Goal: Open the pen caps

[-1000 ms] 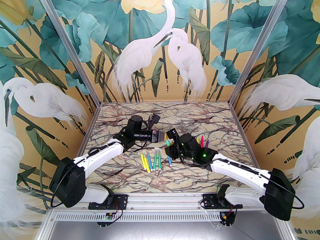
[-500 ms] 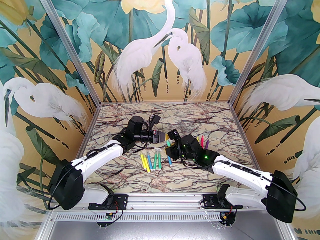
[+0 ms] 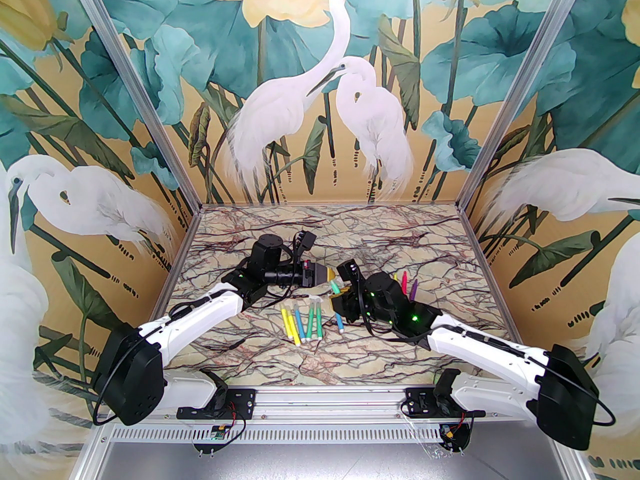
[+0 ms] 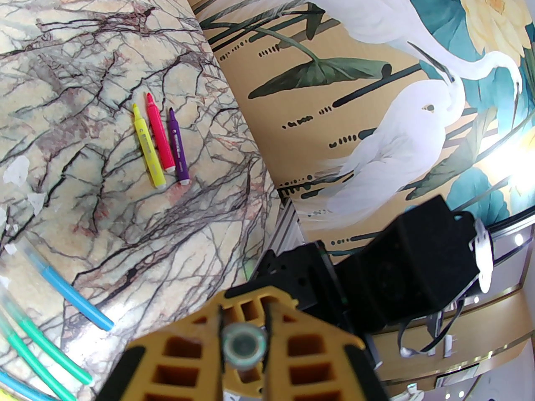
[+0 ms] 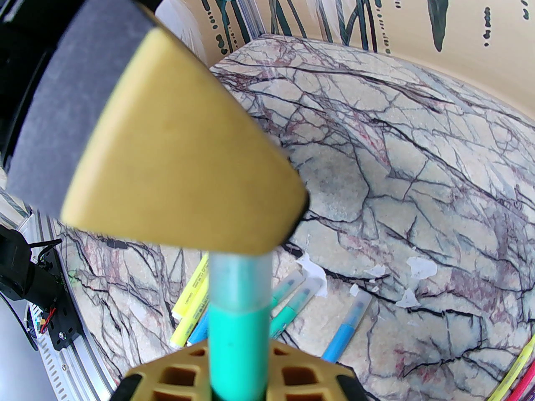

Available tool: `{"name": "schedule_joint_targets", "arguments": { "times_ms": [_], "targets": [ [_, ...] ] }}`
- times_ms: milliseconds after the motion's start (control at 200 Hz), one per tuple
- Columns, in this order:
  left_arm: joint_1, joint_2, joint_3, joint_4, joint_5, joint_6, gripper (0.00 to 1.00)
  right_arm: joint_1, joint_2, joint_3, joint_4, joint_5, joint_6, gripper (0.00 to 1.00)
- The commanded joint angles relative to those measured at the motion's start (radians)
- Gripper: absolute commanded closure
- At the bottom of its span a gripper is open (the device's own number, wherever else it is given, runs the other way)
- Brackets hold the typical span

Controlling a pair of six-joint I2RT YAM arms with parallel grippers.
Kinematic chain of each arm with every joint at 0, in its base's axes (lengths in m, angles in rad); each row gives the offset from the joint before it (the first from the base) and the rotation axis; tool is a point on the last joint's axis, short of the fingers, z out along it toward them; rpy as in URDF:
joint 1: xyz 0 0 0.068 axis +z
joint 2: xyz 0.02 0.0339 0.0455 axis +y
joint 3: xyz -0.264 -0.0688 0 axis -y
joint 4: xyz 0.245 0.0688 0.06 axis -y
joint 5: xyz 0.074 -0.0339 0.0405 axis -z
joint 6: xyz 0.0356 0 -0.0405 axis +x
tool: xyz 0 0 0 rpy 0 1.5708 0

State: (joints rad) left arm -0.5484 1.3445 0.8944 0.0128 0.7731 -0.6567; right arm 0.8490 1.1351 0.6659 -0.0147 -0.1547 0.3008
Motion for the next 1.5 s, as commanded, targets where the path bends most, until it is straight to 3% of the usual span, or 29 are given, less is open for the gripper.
{"name": "schedule_joint_targets", "arguments": {
  "times_ms": [0,505,840,1495],
  "targets": [
    [0.094,-0.043,-0.016,0.081,-0.14,-0.029,1.0,0.0,-0.032,-0.042,-0.123,-0.007,-0.014,1.0],
    [0.162,-0.104,-0.06,0.11,-0.12,-0.09,1.0,0.001,-0.031,-0.048,-0.133,-0.02,-0.026,1.0],
    [0.168,-0.11,-0.028,-0.014,-0.149,-0.014,1.0,0.0,-0.037,-0.04,-0.142,0.049,-0.017,1.0],
    [0.168,-0.082,0.083,-0.444,-0.471,0.233,1.0,-0.047,0.003,0.017,-0.21,0.36,0.09,1.0]
  ]
}}
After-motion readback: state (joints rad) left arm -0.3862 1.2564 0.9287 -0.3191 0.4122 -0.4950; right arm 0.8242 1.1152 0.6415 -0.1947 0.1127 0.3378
